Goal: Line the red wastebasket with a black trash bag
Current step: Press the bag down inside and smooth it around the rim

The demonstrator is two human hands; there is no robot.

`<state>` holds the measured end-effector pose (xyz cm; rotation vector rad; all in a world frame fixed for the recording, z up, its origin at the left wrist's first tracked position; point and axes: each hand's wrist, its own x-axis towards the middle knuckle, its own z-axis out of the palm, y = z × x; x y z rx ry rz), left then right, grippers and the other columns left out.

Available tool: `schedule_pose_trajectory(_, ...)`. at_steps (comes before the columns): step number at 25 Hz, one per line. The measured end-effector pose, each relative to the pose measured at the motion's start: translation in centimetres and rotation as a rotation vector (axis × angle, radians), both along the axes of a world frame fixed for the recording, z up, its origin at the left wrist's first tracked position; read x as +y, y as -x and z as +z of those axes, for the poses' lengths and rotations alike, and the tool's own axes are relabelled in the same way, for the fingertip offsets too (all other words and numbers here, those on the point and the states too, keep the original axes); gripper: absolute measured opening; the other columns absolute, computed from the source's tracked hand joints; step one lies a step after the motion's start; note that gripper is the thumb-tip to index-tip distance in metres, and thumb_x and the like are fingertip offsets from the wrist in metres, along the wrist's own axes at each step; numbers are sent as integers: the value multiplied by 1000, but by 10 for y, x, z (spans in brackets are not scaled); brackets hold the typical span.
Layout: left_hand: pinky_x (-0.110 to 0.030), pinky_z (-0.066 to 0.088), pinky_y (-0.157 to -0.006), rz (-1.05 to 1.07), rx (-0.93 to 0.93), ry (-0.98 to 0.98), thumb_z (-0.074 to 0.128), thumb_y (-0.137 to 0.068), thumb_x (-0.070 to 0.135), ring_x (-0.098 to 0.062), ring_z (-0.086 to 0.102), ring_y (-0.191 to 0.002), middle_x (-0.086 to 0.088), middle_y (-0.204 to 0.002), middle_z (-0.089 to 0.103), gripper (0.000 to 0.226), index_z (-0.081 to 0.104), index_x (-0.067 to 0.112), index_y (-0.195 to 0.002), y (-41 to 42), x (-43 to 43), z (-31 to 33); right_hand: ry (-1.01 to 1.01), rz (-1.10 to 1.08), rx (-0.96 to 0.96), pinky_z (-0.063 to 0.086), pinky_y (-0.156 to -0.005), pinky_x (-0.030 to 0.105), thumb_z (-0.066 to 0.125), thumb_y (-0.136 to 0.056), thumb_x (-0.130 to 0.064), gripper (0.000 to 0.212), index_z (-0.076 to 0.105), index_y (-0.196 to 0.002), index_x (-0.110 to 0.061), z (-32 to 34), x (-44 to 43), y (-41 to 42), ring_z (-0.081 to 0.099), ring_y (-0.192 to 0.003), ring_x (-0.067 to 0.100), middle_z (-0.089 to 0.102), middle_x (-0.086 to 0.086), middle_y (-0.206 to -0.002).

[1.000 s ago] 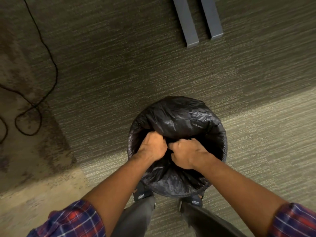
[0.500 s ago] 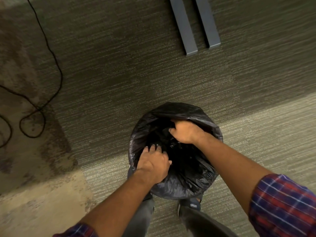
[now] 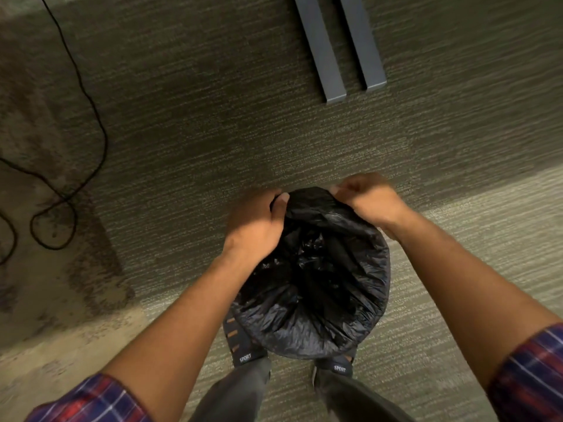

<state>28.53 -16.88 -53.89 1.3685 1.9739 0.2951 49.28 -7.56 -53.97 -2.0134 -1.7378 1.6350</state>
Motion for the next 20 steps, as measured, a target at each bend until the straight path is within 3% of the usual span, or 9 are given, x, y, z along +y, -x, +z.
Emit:
schedule_pose_trajectory(2, -32, 39, -70, 10, -90, 113, 45, -112, 37, -19, 65, -81, 2, -88, 72, 38, 75, 18, -97, 1, 10, -2, 45, -45, 43, 63, -79, 47, 79, -91, -30, 23, 79, -90, -7, -8, 8, -1, 76, -79, 22, 82, 16, -94)
schedule_pose_trajectory(5, -31, 34, -57, 71, -131, 174, 48, -110, 42, -14, 59, -63, 4, -66, 62, 47, 65, 20, -73, -2, 18, -6, 114, 42, 16, 66, -83, 46, 79, -90, -36, 24, 79, -89, -12, -13, 17, 1, 79, -86, 26, 82, 9, -89)
schedule_pose_trajectory(9, -34, 33, -56, 141, -199, 215, 51, -109, 46, -18, 49, -55, 1, -56, 45, 54, 57, 14, -66, 0, 22, -11, 250, 160, -51, 59, -77, 33, 66, -101, -33, 24, 74, -83, -19, -21, 22, 3, 76, -83, 22, 79, 4, -82)
schedule_pose_trajectory(12, -34, 30, -57, 200, -291, 219, 54, -109, 44, -17, 43, -54, 2, -55, 38, 55, 52, 11, -65, 2, 22, -10, 386, 70, 121, 59, -93, 43, 64, -98, -50, 41, 78, -98, -12, -25, 26, -6, 74, -92, 29, 81, 19, -97)
schedule_pose_trajectory(14, -34, 31, -59, 232, -332, 209, 56, -108, 44, -19, 44, -57, -4, -60, 41, 53, 57, 9, -68, 5, 21, -13, 484, -3, 253, 54, -105, 48, 71, -90, -54, 55, 76, -113, -4, -23, 28, -9, 74, -105, 37, 78, 24, -111)
schedule_pose_trajectory(16, -37, 39, -61, 259, -355, 209, 57, -106, 47, -24, 53, -57, -13, -64, 53, 57, 60, 3, -70, 6, 22, -14, 495, -27, 323, 52, -108, 58, 80, -80, -43, 61, 72, -118, 3, -27, 27, -8, 70, -116, 47, 75, 28, -117)
schedule_pose_trajectory(18, -49, 54, -68, 268, -339, 205, 57, -103, 52, -37, 72, -70, -24, -79, 74, 62, 69, -5, -84, 7, 24, -18, 462, -29, 303, 52, -105, 64, 82, -75, -40, 59, 73, -115, 3, -32, 27, -5, 69, -115, 50, 76, 29, -114)
schedule_pose_trajectory(19, -50, 57, -70, 262, -328, 203, 57, -103, 54, -39, 74, -75, -26, -84, 76, 63, 70, -5, -85, 7, 26, -19, 456, -11, 287, 54, -103, 64, 81, -77, -41, 55, 74, -112, 1, -34, 27, -3, 71, -112, 48, 78, 26, -111)
schedule_pose_trajectory(20, -47, 53, -66, 253, -317, 202, 56, -104, 54, -38, 70, -69, -24, -76, 72, 64, 65, -3, -77, 7, 27, -19, 455, 11, 265, 55, -102, 63, 78, -82, -41, 49, 75, -110, -1, -37, 28, -2, 73, -110, 46, 79, 24, -108)
